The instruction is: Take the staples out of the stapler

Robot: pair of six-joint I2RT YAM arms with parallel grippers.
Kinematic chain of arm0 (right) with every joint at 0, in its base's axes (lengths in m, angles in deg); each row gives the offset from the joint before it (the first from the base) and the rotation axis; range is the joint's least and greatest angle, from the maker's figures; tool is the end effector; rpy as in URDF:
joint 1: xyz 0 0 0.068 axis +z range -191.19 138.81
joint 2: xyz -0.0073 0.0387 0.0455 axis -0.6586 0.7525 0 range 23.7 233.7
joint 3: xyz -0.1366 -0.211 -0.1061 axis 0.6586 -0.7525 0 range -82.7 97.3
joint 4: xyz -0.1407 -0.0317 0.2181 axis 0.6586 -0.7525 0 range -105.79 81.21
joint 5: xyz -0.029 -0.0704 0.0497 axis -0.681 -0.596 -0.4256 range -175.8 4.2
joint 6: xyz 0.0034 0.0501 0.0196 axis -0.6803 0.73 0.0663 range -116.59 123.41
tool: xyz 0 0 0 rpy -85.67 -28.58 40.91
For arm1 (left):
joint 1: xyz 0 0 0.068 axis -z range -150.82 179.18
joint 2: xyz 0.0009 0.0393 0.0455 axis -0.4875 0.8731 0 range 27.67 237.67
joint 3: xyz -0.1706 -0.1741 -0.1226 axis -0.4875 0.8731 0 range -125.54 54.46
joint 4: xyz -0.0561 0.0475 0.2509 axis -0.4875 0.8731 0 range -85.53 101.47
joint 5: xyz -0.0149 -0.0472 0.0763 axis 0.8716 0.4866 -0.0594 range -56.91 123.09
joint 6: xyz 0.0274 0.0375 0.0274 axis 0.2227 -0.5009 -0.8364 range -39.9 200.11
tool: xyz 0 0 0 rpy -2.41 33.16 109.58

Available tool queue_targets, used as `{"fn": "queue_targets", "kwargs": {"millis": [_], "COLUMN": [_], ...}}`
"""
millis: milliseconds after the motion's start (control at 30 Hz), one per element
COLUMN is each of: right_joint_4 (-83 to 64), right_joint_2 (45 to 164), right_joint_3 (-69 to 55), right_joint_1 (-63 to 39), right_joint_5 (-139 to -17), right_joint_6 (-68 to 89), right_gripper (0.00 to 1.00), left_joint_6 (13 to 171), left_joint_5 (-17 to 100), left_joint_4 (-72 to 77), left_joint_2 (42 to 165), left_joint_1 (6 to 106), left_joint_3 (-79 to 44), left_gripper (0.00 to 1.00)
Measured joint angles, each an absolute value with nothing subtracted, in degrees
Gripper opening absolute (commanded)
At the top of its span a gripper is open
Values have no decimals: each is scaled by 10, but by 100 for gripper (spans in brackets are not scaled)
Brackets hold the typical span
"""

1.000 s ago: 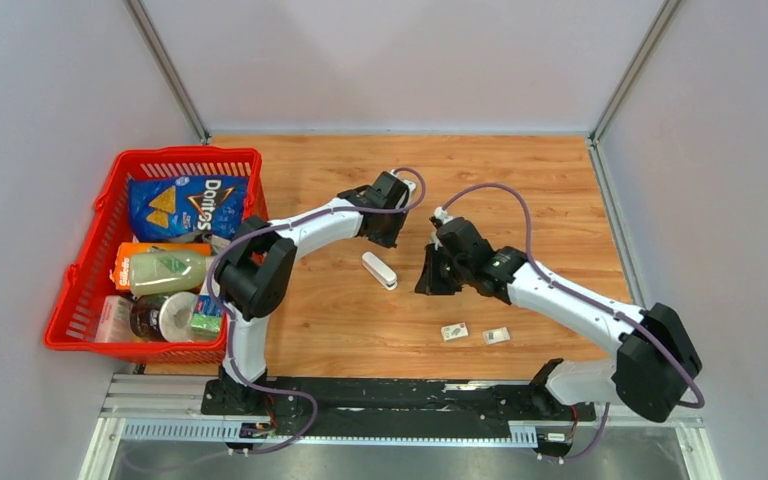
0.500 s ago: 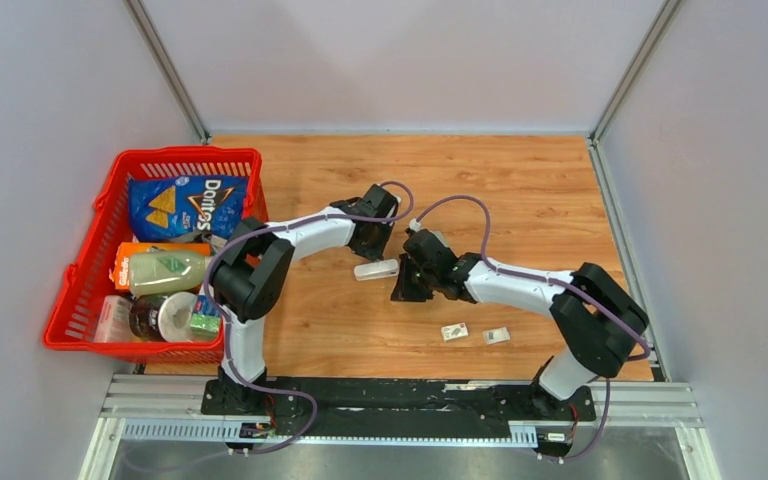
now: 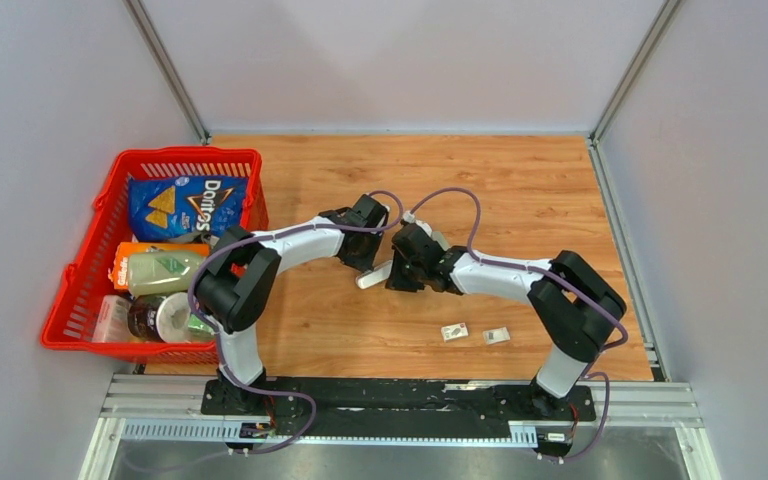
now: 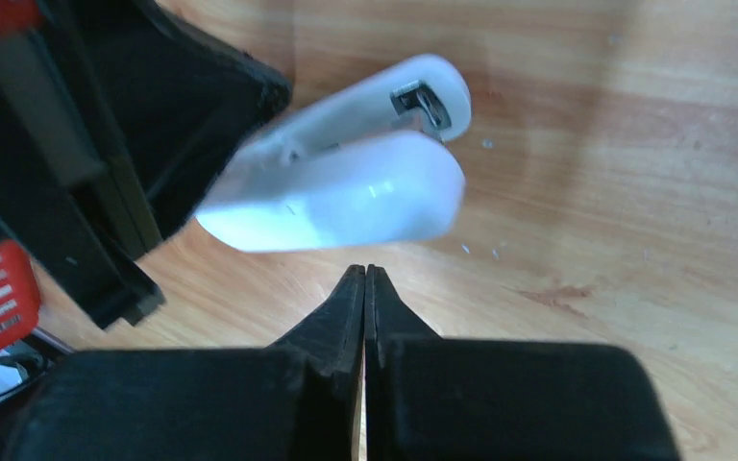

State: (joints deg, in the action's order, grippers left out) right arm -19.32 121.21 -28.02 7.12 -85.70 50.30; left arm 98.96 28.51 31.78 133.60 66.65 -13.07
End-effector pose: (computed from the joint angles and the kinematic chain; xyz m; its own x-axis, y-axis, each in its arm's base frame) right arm 0.2263 0.2543 0.1648 -0.9104 0.0756 -0.4068 -0.1211 0.8915 0.4366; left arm 0.2926 -0.2209 0.1623 -0.8721 0.2627 -0.4128 0.3155 0.9468 -0.0640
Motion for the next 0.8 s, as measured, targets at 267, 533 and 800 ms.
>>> {"fn": "queue_targets", "kwargs": {"millis": [267, 533, 800], "right_joint_4": [-205, -229, -250], "right_joint_2": [1235, 1267, 1251], "right_joint_3": [-227, -176, -184], "right_joint_1": [71, 71, 71], "right_joint_5": [-900, -937, -960], "right_joint_6": [489, 460, 451], "right_gripper": [0, 0, 14], "left_joint_6": [994, 995, 996], "left_joint_5": [280, 271, 232], "left_joint_4": [318, 327, 369], "left_joint_2": [1330, 1329, 1306], "left_joint_1": [666, 666, 665], "left_joint_3": [-122, -123, -123], "left_gripper": [0, 0, 0]}}
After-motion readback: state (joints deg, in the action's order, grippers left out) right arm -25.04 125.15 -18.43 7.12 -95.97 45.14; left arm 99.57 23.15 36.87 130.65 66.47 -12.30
